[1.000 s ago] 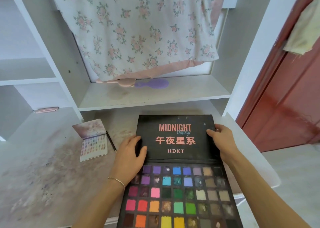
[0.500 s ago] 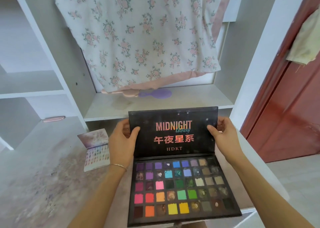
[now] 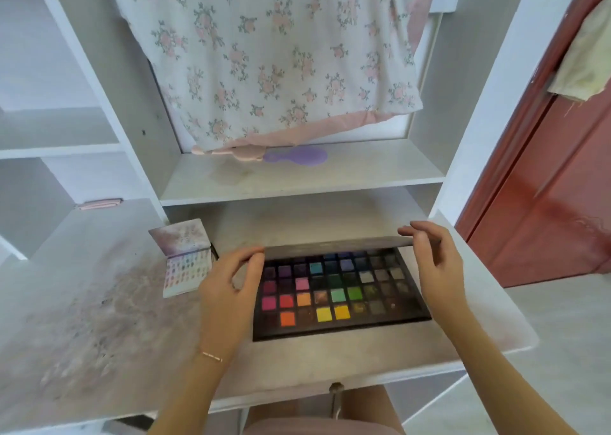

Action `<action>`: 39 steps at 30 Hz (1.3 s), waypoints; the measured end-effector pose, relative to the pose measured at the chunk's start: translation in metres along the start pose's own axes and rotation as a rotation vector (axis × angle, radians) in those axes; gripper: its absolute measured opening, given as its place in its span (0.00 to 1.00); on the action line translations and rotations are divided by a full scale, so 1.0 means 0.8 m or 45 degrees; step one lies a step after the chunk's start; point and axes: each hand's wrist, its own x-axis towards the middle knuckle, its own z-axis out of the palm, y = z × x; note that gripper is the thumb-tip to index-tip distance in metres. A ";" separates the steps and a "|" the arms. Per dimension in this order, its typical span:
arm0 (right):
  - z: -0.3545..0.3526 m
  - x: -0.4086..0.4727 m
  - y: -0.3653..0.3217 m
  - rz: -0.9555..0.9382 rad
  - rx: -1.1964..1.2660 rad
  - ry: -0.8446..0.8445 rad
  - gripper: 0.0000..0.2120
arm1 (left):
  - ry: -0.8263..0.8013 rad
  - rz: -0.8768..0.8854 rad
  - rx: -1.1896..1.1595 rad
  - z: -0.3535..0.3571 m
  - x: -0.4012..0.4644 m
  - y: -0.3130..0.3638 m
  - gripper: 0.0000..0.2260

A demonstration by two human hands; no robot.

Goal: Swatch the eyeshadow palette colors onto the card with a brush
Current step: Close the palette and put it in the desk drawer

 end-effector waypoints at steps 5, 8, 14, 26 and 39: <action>-0.028 -0.049 0.023 0.048 -0.493 -0.365 0.15 | -0.350 0.167 0.378 -0.011 -0.056 -0.021 0.08; -0.029 -0.058 0.026 -0.077 -0.880 -0.639 0.22 | -0.519 0.253 0.568 -0.010 -0.065 -0.029 0.12; -0.018 -0.057 0.034 -0.134 -1.118 -0.787 0.26 | -0.598 0.312 0.750 -0.004 -0.052 -0.030 0.17; 0.035 -0.031 0.020 0.062 -1.051 -0.632 0.23 | -0.745 0.108 0.910 0.038 -0.013 -0.013 0.21; 0.004 -0.221 0.003 0.139 -0.726 -0.572 0.09 | -0.312 0.182 0.689 -0.005 -0.141 0.001 0.15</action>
